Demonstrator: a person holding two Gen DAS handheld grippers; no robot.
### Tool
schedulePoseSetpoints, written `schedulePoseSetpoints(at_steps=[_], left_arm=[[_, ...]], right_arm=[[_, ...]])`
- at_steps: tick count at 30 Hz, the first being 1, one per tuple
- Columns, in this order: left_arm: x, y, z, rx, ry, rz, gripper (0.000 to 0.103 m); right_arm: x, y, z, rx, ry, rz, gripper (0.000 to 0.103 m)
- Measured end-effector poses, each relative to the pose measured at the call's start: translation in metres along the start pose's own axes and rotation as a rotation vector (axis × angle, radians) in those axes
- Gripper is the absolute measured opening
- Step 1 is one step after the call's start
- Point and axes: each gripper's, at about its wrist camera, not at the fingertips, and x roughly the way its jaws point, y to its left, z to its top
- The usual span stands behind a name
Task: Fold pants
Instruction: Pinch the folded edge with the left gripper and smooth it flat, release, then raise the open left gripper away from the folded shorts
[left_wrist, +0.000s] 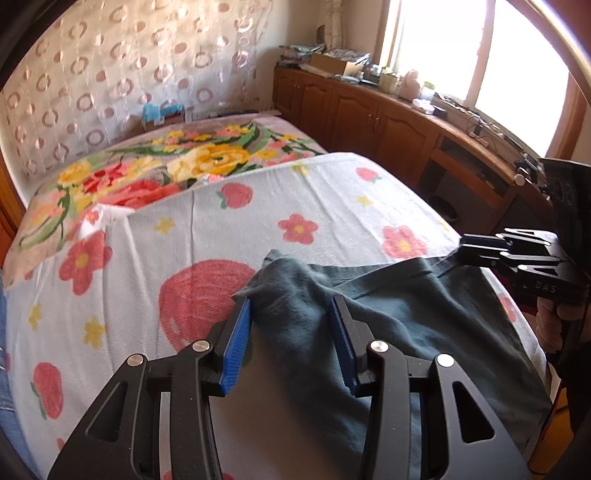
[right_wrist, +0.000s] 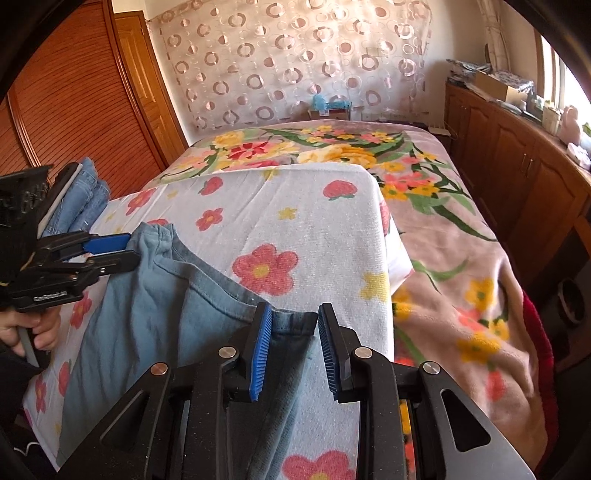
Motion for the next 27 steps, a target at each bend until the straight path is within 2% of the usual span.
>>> schedulePoseSetpoints(at_steps=[2,3,4,9,19,21,24,26,27], left_arm=[[0.002,0.004,-0.002,-0.013,0.005,-0.01,0.03],[0.002,0.006,-0.003,-0.019,0.004,-0.016,0.02],[0.001,0.007,-0.004,-0.024,0.001,-0.021,0.011],[-0.019,0.014,-0.005,-0.053,-0.074,-0.023,0.009],[-0.023,0.008,-0.003,0.012,-0.077,0.036,0.01],[-0.029,0.005,-0.004,0.026,-0.086,0.055,0.019],[-0.039,0.003,-0.01,0.035,-0.104,0.046,0.048],[-0.048,0.0,-0.014,0.038,-0.12,0.037,0.057],[-0.05,-0.002,-0.016,0.044,-0.114,0.039,0.068]], right_arm=[[0.002,0.0,-0.001,0.0,0.006,0.007,0.017],[0.003,0.0,-0.001,-0.001,0.009,0.003,0.009],[0.003,0.0,-0.002,-0.003,0.01,-0.002,0.008],[-0.005,0.0,0.001,0.027,-0.035,-0.059,0.006],[0.005,0.01,0.001,0.004,0.002,-0.081,0.006],[-0.002,0.008,0.003,0.008,-0.01,-0.076,0.006],[-0.016,0.01,0.002,-0.003,-0.035,-0.087,0.014],[-0.028,0.013,-0.003,-0.005,-0.055,-0.087,0.015],[-0.034,0.015,-0.006,-0.005,-0.062,-0.088,0.015]])
